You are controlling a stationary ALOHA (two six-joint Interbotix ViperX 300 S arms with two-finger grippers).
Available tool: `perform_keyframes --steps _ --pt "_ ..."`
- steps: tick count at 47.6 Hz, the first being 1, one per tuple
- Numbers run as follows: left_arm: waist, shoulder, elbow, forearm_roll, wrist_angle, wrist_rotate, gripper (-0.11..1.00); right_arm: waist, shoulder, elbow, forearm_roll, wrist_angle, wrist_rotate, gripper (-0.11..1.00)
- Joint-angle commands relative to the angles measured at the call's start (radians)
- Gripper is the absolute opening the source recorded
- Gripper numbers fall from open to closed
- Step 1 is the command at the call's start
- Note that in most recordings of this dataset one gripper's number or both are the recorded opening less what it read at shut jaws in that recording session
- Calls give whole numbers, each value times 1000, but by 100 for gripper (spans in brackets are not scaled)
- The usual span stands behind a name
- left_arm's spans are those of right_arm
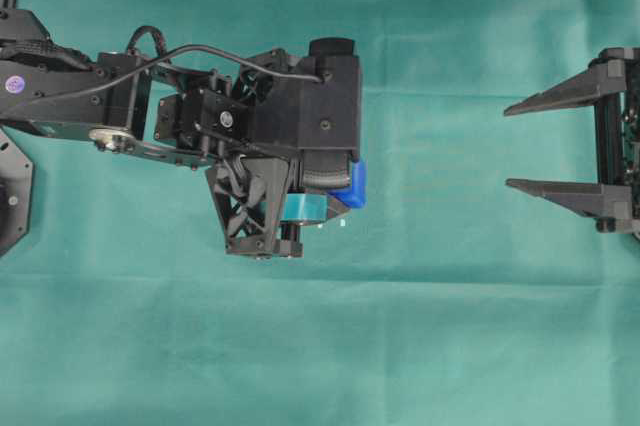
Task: Handover the blue block to the right arm after grasping it with the left arm, then place it in the designated position.
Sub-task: 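Lift the blue cube with the left gripper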
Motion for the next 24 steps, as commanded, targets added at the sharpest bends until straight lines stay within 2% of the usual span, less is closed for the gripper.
perform_keyframes --steps 1,24 --pt "-5 -28 -25 6 -3 2 47 -2 8 -28 -2 -5 0 94" --pt "-5 -29 -21 6 -11 2 47 -2 8 -28 -2 -5 -2 94"
